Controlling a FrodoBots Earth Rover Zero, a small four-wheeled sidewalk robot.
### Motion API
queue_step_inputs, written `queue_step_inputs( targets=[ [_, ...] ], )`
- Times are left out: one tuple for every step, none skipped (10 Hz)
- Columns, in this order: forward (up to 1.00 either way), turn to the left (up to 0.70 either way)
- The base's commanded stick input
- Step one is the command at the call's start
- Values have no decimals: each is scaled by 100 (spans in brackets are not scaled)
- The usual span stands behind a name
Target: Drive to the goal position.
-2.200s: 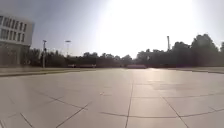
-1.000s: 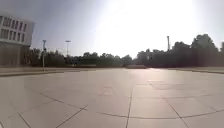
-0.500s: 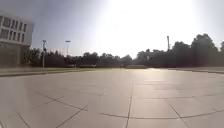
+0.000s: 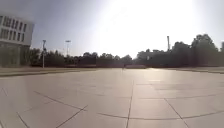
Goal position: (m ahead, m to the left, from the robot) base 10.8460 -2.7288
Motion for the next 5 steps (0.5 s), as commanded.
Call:
queue_step_inputs(
  targets=[
    [7, -1],
    [7, -1],
    [7, -1],
    [7, -1],
    [7, -1]
  ],
)
